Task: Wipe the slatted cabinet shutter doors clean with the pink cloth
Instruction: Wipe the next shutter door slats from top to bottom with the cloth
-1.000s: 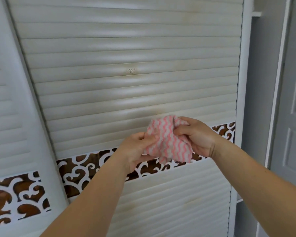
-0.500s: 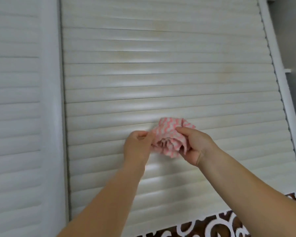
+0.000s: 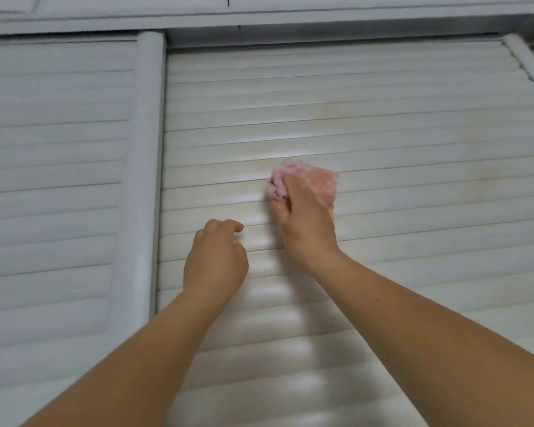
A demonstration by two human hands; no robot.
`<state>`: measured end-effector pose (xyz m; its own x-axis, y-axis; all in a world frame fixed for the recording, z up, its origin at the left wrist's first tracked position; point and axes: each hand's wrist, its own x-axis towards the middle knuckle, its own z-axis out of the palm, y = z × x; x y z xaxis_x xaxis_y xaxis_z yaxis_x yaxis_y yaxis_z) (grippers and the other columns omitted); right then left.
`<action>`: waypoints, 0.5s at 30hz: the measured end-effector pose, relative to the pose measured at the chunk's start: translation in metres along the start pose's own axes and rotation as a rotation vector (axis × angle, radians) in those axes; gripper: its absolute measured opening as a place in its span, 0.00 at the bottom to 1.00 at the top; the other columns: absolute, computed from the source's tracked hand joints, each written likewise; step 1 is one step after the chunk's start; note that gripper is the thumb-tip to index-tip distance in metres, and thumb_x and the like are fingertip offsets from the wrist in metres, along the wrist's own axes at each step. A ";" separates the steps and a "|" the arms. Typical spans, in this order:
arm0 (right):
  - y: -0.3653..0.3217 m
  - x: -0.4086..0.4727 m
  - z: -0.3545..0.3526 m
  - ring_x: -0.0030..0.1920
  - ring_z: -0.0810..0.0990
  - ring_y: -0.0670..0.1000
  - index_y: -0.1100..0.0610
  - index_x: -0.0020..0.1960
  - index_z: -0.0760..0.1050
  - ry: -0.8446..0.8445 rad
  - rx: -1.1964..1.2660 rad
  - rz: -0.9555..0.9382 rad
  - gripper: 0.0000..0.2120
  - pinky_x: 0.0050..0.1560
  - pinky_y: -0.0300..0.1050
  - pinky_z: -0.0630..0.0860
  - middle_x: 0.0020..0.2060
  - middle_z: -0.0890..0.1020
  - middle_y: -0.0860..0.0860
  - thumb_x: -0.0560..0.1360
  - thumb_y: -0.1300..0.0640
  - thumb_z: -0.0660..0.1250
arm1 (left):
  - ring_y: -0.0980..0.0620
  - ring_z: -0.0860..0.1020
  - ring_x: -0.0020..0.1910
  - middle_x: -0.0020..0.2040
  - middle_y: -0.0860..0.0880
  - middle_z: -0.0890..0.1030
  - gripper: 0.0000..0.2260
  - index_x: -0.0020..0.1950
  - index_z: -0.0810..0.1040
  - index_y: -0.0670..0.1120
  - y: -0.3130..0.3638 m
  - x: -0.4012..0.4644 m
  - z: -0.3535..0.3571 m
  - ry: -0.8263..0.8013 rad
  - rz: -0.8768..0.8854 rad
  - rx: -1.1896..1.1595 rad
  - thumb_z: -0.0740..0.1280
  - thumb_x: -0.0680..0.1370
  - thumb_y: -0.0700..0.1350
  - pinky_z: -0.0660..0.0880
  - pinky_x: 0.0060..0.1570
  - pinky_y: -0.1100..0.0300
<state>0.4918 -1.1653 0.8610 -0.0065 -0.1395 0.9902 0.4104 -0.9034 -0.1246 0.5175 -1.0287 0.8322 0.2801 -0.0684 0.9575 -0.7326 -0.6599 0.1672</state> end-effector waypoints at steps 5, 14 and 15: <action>-0.002 -0.006 0.033 0.73 0.54 0.55 0.48 0.76 0.55 -0.235 -0.448 -0.040 0.25 0.70 0.53 0.51 0.77 0.55 0.49 0.80 0.46 0.43 | 0.47 0.60 0.70 0.71 0.50 0.63 0.22 0.69 0.68 0.49 -0.017 0.014 0.001 -0.048 0.137 0.379 0.57 0.75 0.36 0.62 0.64 0.53; 0.011 0.022 0.018 0.71 0.57 0.56 0.45 0.75 0.56 -0.249 -0.640 -0.217 0.25 0.65 0.53 0.59 0.75 0.56 0.47 0.80 0.56 0.54 | 0.51 0.56 0.73 0.74 0.52 0.58 0.21 0.73 0.61 0.55 -0.041 0.021 0.005 -0.013 0.279 0.580 0.55 0.80 0.43 0.50 0.70 0.46; 0.015 0.027 0.012 0.70 0.58 0.57 0.45 0.74 0.58 -0.210 -0.648 -0.163 0.24 0.64 0.55 0.61 0.74 0.59 0.49 0.79 0.57 0.54 | 0.51 0.57 0.73 0.74 0.53 0.59 0.21 0.73 0.60 0.55 -0.043 0.022 0.004 -0.008 0.294 0.587 0.55 0.80 0.43 0.50 0.70 0.46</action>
<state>0.5084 -1.1780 0.8867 0.1813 0.0412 0.9826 -0.2074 -0.9750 0.0792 0.5572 -1.0048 0.8448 0.1262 -0.3125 0.9415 -0.3194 -0.9114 -0.2596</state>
